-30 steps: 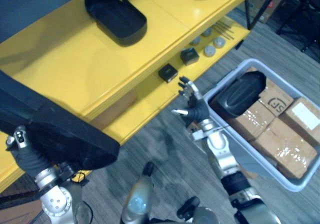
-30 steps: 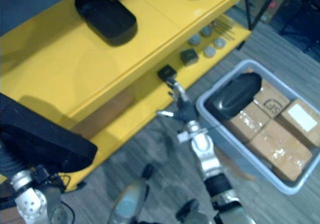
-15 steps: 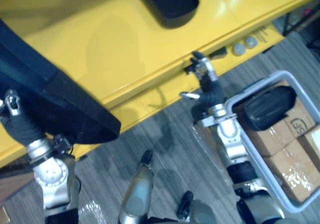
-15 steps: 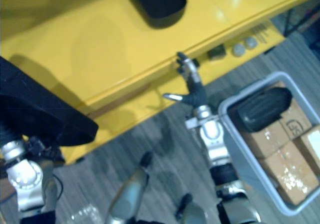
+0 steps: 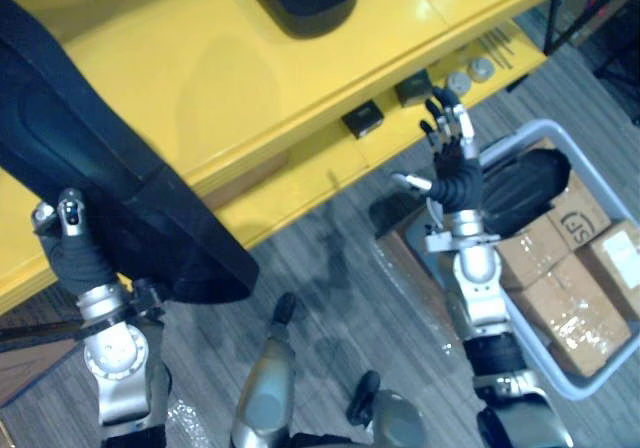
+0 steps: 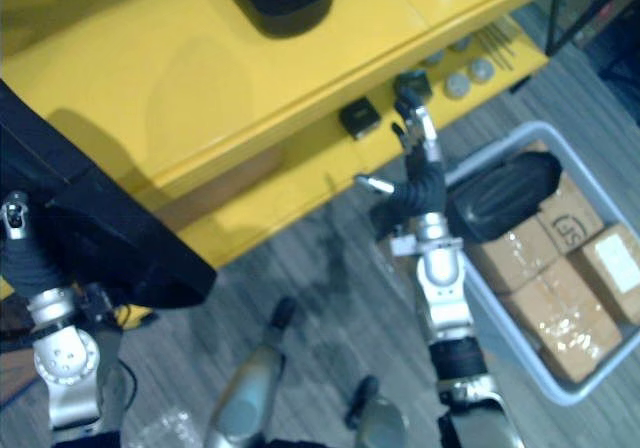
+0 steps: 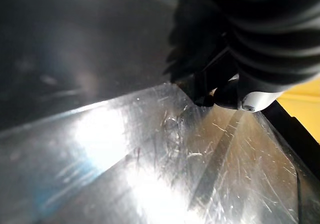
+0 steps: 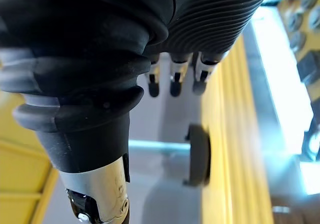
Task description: Walk over and take plastic housings, then place them on the shelf
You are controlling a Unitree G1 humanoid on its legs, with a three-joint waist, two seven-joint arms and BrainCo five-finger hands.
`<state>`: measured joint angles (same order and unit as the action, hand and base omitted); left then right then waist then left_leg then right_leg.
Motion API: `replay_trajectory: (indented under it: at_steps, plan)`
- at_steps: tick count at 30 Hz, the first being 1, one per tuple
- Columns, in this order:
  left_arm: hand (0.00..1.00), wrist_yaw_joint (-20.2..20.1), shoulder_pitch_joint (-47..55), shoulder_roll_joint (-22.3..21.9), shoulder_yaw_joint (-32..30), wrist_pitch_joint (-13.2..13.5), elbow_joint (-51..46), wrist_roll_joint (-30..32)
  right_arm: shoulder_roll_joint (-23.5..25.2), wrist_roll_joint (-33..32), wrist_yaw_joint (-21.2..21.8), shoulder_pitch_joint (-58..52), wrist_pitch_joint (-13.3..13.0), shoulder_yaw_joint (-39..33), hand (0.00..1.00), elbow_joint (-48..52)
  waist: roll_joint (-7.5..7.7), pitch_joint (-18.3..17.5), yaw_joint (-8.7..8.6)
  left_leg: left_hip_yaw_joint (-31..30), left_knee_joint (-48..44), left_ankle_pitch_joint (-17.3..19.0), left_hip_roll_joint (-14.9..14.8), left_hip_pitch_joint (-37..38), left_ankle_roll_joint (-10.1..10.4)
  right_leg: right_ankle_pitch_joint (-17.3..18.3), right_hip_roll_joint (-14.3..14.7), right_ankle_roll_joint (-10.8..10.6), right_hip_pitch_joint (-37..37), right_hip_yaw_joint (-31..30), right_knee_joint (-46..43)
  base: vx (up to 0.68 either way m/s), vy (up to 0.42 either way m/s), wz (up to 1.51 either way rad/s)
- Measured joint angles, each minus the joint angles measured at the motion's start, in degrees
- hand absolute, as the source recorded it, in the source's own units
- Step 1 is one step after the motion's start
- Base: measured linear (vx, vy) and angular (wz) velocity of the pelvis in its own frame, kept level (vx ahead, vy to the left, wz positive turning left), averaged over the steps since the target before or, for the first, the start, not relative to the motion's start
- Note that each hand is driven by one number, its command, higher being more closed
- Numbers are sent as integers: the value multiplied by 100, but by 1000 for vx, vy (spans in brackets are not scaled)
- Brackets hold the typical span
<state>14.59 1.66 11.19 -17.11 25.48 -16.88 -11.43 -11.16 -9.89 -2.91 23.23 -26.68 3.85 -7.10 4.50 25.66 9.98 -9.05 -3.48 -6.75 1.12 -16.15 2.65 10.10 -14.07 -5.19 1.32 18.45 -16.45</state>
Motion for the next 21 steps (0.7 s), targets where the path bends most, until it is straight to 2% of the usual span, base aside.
replay_trajectory:
  at_steps: [3, 5, 7, 11, 15, 17, 20, 21]
  plan:
    - [100, -3, -168, -56, 50, 52, -7, 1, 42, 16, -66, -41, 5, -62, 0, 8, -26, 15, -160, 11, 131, -173, 1, -16, 103, 319, -38, -235, 72, -1, -42, -100, -140, -2]
    - [100, 3, -200, -57, 165, 52, -33, 10, 42, 70, -83, -199, 5, -126, 0, 113, -96, 52, -242, -13, 127, -216, -56, 17, 164, 408, -8, -206, 109, -3, -220, -82, -102, 1]
    - [100, 17, -195, -66, 209, 52, -111, 40, 51, 80, -81, -307, 4, -137, 0, 274, -102, 53, -301, -21, 127, -243, -69, 17, 193, 495, -21, -197, 190, -24, -387, -44, -52, 0]
    - [100, 68, -215, -122, 215, 52, -115, 86, 78, 119, -75, -443, 1, -146, 0, 422, -129, 40, -306, -23, 120, -260, -40, 52, 213, 622, -85, -180, 263, -62, -634, -8, -9, 0]
    - [100, 333, -143, -307, 195, 61, -125, 126, 206, 117, -81, -453, -75, -121, 0, 467, -151, 29, -300, -30, 62, -254, 32, 120, 214, 774, -189, -208, 260, -94, -889, -26, -3, 4]
    - [100, 467, -54, -325, 177, 61, -179, 157, 240, 121, -82, -453, -76, -55, 0, 535, -170, 19, -297, -28, -61, -175, 63, 120, 209, 844, -231, -217, 239, -88, -959, -52, 5, 5]
    - [100, 537, 75, -325, -1, 65, -411, 322, 249, 111, -79, -456, -129, -23, 0, 791, -235, -41, -284, -33, -539, 147, 135, 71, 182, 976, -284, -181, 2, 18, -978, -20, 23, 12]
    - [100, 535, 75, -320, -95, 68, -495, 349, 244, 88, -83, -467, -194, -38, 0, 837, -262, -187, -274, 14, -832, 328, 150, -59, 162, 1007, -280, -194, -85, 86, -899, 23, 36, 25]
